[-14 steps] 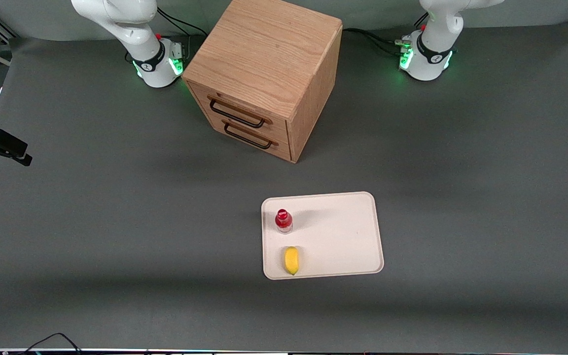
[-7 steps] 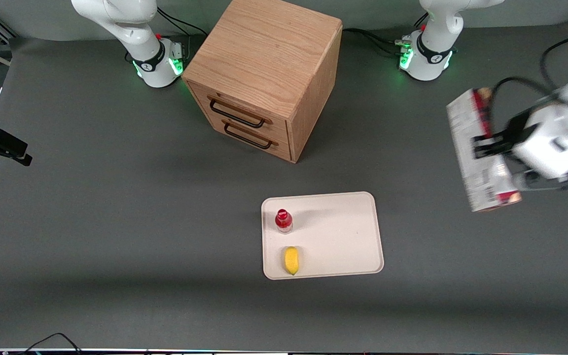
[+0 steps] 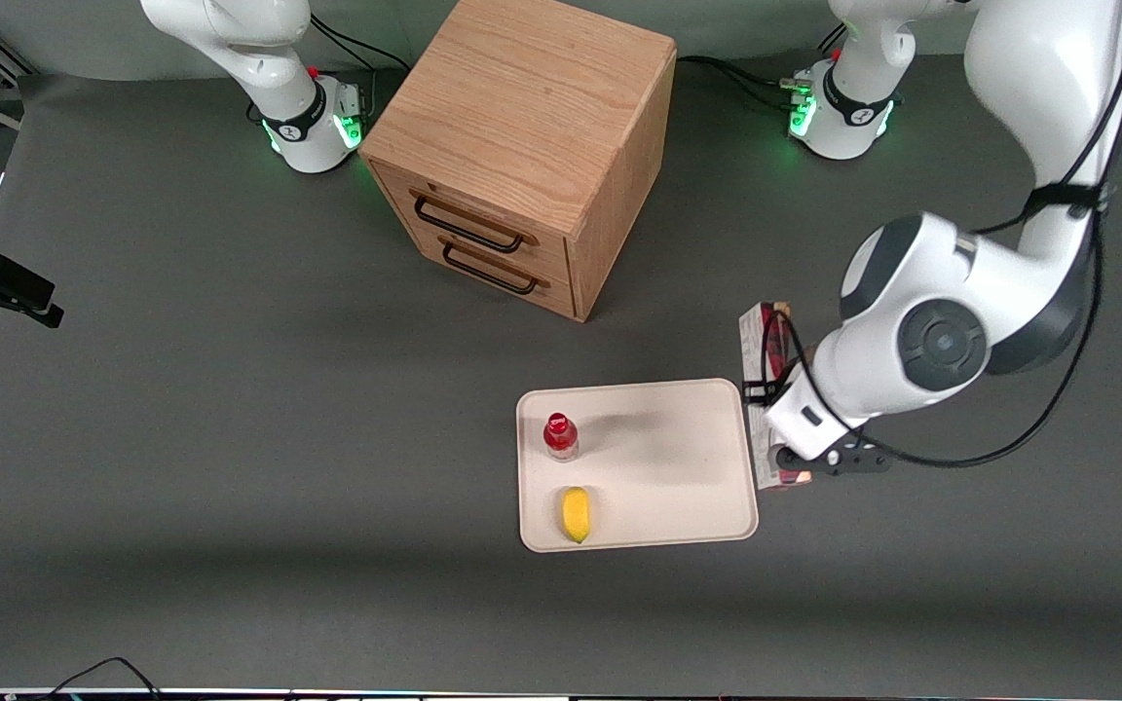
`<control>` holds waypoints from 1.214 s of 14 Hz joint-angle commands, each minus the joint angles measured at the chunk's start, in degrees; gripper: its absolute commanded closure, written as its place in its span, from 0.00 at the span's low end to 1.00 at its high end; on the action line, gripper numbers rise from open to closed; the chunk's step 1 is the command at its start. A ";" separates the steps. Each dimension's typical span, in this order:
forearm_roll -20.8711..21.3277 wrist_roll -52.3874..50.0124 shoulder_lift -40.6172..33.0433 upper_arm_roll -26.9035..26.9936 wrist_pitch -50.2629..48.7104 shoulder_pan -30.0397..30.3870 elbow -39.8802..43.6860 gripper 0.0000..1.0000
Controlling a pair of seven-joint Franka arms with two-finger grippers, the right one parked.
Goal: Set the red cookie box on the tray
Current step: 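Carry the held cookie box over to the cream tray, then lower the cookie box onto the tray and open the left gripper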
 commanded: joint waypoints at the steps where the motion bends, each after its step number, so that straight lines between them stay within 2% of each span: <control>1: 5.39 -0.86 4.81 -1.28 6.72 0.55 -1.24 1.00; 3: 8.22 -1.55 7.98 -1.28 15.68 0.55 -4.31 1.00; 7: 12.61 -3.67 11.16 -1.28 17.91 0.20 -5.38 0.99; 8: 13.49 -3.84 11.68 -1.28 18.00 0.19 -5.38 0.93; 9: 13.58 -4.11 11.86 -1.28 18.27 0.11 -5.29 0.70; 10: 13.59 -5.33 12.30 -1.28 18.70 0.19 -5.20 0.01; 15: 12.36 -6.04 11.08 -1.37 17.22 0.81 -2.84 0.00; 17: 9.21 -5.43 9.76 -1.28 11.36 1.42 0.66 0.00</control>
